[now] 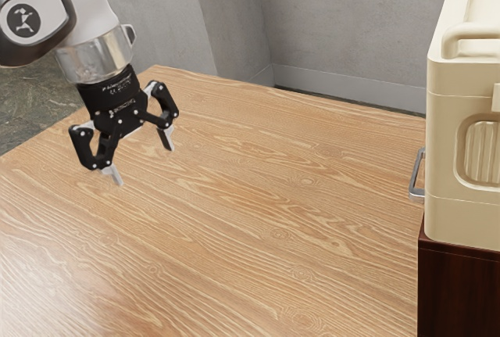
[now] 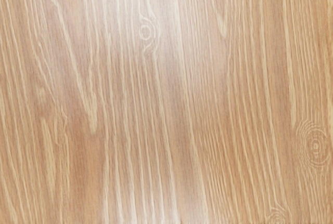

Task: Pull the drawer handle with one arm to open the drawer

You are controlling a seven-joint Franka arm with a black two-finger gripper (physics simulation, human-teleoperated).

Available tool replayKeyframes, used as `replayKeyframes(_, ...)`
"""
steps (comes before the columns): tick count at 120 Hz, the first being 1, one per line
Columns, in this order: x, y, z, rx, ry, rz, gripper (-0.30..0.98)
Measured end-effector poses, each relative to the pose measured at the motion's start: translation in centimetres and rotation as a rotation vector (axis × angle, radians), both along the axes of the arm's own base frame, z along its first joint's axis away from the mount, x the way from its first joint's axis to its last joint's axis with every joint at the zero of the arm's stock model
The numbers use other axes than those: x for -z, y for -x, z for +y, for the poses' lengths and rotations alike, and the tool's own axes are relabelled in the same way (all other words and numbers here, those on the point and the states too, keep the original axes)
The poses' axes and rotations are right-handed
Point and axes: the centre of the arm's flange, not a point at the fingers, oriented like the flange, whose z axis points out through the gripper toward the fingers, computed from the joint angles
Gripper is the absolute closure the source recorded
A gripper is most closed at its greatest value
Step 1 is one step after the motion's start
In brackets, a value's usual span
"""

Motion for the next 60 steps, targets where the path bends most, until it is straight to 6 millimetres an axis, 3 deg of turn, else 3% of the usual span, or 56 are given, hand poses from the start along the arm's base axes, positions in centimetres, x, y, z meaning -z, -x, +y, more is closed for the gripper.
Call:
replayKeyframes(15,-0.2,-0.5,0.0,-0.011,-0.002,-0.041,0.00)
replayKeyframes(32,0.9,-1.5,-0.5,-0.010,-0.023,-0.056,0.00)
replayKeyframes(43,3.3,-5.0,-0.4,0.042,-0.037,-0.032,0.00)
replayKeyframes(60,5.2,-11.1,-1.7,0.215,-0.055,-0.052,0.00)
